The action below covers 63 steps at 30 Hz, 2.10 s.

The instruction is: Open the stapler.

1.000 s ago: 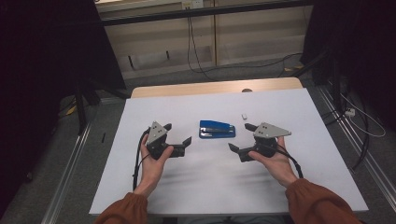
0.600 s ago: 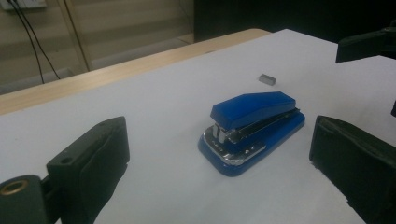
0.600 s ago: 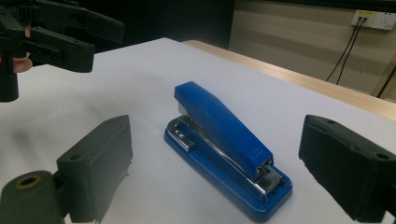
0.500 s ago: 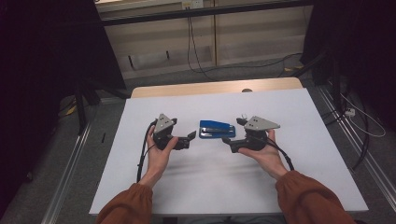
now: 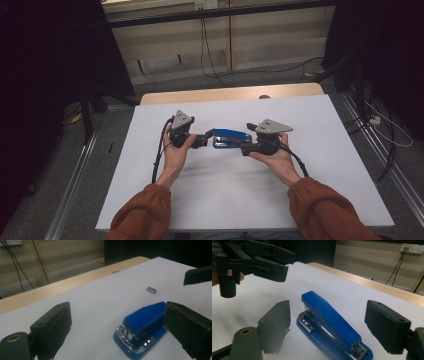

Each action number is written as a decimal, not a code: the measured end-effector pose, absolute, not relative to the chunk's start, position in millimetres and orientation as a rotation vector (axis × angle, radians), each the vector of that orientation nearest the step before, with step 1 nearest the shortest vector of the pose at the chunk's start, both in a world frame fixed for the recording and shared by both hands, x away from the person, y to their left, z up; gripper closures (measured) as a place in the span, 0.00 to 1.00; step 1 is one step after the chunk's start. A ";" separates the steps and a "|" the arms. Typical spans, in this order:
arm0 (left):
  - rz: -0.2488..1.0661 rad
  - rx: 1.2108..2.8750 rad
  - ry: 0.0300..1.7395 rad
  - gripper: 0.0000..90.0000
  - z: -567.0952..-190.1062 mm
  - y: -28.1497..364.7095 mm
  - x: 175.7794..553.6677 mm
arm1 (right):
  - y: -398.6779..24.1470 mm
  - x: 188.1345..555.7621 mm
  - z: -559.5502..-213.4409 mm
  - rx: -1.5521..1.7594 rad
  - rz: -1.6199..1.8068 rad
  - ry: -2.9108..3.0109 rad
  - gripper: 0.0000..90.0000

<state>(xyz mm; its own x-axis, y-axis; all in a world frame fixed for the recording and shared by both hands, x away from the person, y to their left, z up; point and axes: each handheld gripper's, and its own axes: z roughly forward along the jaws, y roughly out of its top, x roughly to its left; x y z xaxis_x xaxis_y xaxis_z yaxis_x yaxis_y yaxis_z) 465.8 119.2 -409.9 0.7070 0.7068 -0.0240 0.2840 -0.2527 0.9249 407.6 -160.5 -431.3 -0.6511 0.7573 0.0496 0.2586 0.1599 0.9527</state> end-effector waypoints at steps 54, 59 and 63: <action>0.300 1.997 0.832 0.62 -438.0 119.2 472.8 | -129.2 433.1 -447.3 0.895 1.314 2.279 1.00; 0.313 2.029 0.814 0.78 -438.4 116.7 471.3 | -128.7 436.4 -452.1 0.918 1.273 2.309 1.00; 0.321 2.044 0.797 0.90 -439.1 115.2 471.0 | -129.1 439.6 -456.8 0.937 1.255 2.331 1.00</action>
<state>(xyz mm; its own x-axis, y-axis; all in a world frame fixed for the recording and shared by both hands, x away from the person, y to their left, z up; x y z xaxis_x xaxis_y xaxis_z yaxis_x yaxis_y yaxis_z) 471.0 115.2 -439.1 0.7596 0.6463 -0.0731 0.4153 -0.3955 0.8192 439.6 -129.1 -456.8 -0.7284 0.6849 0.0182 0.3922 0.3949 0.8308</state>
